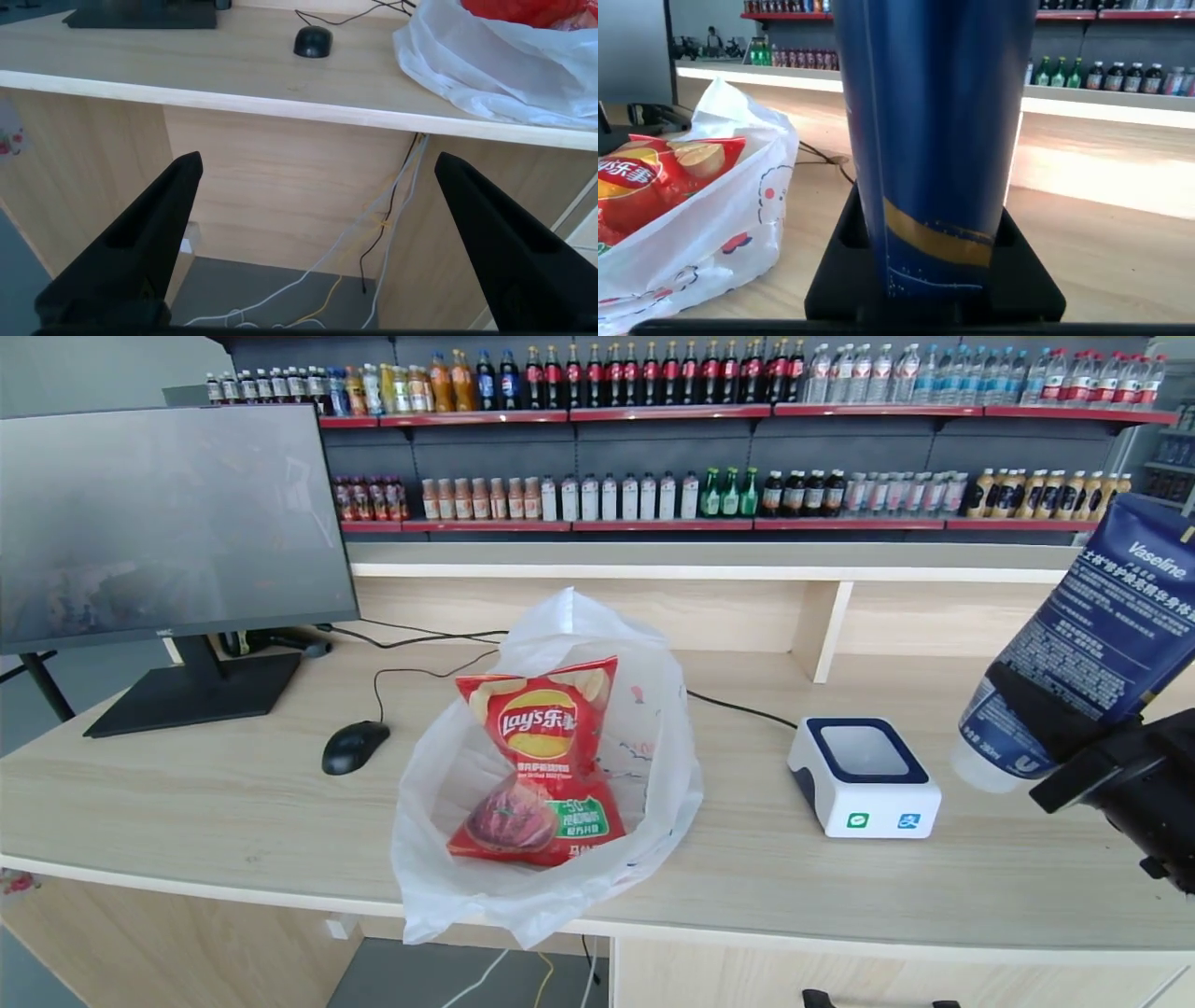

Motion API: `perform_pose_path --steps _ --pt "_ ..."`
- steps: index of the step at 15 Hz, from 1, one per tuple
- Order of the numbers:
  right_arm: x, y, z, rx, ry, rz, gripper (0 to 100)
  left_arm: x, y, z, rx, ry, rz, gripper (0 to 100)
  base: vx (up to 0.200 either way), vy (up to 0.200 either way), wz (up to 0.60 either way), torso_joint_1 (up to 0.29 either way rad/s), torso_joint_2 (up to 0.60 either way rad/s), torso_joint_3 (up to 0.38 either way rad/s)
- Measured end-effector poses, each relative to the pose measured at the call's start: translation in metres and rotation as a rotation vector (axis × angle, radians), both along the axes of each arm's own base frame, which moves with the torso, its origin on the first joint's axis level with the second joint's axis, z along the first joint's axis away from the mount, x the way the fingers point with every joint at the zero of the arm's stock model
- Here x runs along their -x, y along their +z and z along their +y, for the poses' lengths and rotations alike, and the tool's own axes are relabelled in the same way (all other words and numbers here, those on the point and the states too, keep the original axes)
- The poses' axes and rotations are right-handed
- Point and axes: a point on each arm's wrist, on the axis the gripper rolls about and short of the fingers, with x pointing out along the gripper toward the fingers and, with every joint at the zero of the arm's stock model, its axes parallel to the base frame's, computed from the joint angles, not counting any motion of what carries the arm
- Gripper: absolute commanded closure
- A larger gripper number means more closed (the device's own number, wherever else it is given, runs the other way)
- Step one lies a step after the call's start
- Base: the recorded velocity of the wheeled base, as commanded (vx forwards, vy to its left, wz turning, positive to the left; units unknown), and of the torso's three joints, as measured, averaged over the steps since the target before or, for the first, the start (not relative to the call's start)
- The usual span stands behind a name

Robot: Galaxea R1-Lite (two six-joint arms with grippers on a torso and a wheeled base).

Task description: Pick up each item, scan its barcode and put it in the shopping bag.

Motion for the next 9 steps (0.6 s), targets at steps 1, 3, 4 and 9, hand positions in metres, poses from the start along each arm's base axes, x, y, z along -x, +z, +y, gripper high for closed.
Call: perform_pose_path --steps 1,3,4,9 --pt "-0.0002 -0.0016 0.0007 0.001 0.007 0.009 100 0.0000 -0.0001 0.0000 0.000 0.000 0.001 0 0.000 0.200 0.00 0.012 0.01 0.002" --pt "-0.0010 -0.0010 0.0005 0.000 0.005 0.006 100 0.0000 0.0001 0.0000 0.001 0.000 -0.001 0 0.000 0.200 0.00 -0.005 0.00 0.002" --pt "-0.0014 -0.0009 0.0007 0.000 0.007 0.005 100 0.0000 0.0002 0.0000 0.001 0.000 -0.002 0 0.000 0.200 0.00 0.007 0.00 0.002" --pt "-0.0029 0.0022 0.0013 -0.001 0.010 -0.009 100 0.0000 0.0003 0.0000 0.003 0.000 -0.002 0 0.000 0.200 0.00 0.001 0.00 0.001"
